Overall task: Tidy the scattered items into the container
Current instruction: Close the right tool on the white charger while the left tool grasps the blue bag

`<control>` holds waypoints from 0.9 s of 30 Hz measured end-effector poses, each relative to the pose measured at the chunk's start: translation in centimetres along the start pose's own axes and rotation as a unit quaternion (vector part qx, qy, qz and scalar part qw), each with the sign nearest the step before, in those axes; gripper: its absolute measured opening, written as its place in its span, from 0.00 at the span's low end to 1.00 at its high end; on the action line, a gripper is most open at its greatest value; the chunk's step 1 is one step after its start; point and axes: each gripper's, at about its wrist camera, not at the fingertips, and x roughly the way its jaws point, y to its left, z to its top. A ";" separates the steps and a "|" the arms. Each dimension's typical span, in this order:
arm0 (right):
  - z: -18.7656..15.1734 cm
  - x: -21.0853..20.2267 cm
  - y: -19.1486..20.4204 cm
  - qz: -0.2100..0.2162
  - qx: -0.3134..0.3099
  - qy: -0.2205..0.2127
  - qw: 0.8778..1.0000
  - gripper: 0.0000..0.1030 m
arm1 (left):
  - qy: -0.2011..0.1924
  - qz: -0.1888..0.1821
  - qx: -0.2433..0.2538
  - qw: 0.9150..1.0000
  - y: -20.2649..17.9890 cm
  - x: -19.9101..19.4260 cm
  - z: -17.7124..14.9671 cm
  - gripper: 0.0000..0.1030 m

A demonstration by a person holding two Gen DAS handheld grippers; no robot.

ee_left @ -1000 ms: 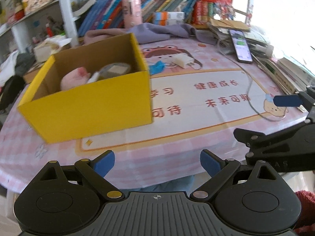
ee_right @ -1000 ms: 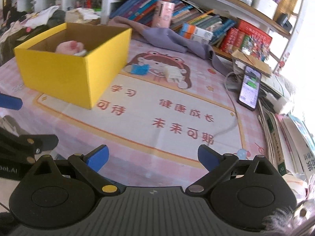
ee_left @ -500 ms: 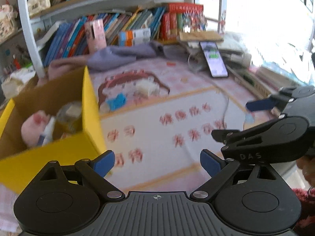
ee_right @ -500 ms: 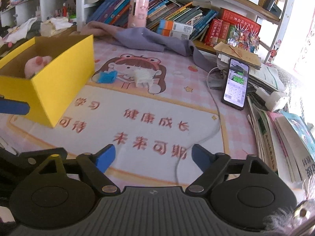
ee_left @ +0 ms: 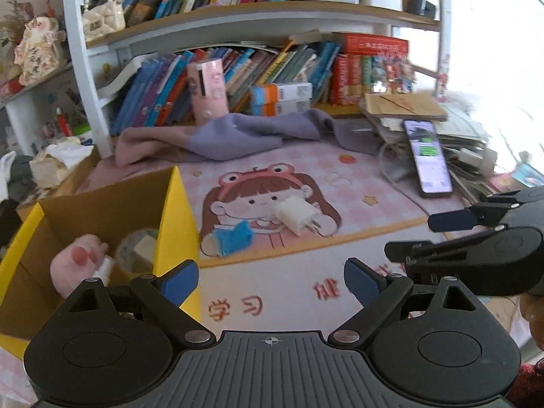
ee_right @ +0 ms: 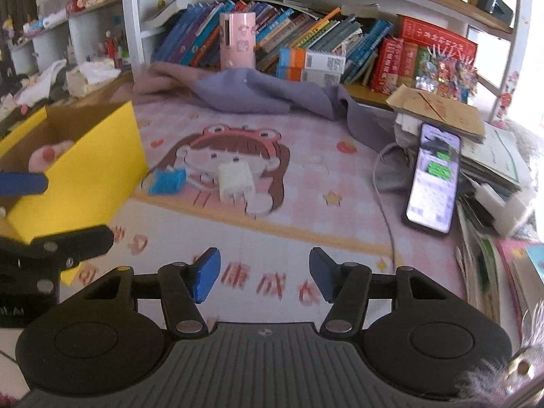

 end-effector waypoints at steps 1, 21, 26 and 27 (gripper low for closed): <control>0.5 0.5 -0.4 0.006 0.003 -0.002 1.000 0.53 | 0.002 0.006 0.002 1.000 -0.2 0.5 0.3 0.87; 8.5 16.2 0.6 0.120 -0.106 0.065 0.985 0.53 | 0.080 0.089 -0.005 0.993 -1.7 9.6 3.4 0.85; 8.7 17.7 -0.3 0.145 -0.087 0.079 0.982 0.41 | 0.095 0.101 -0.001 0.990 -1.6 11.9 4.0 0.76; 8.7 17.6 -0.9 0.144 -0.076 0.075 0.984 0.41 | 0.097 0.104 -0.003 0.990 -1.6 12.4 4.1 0.75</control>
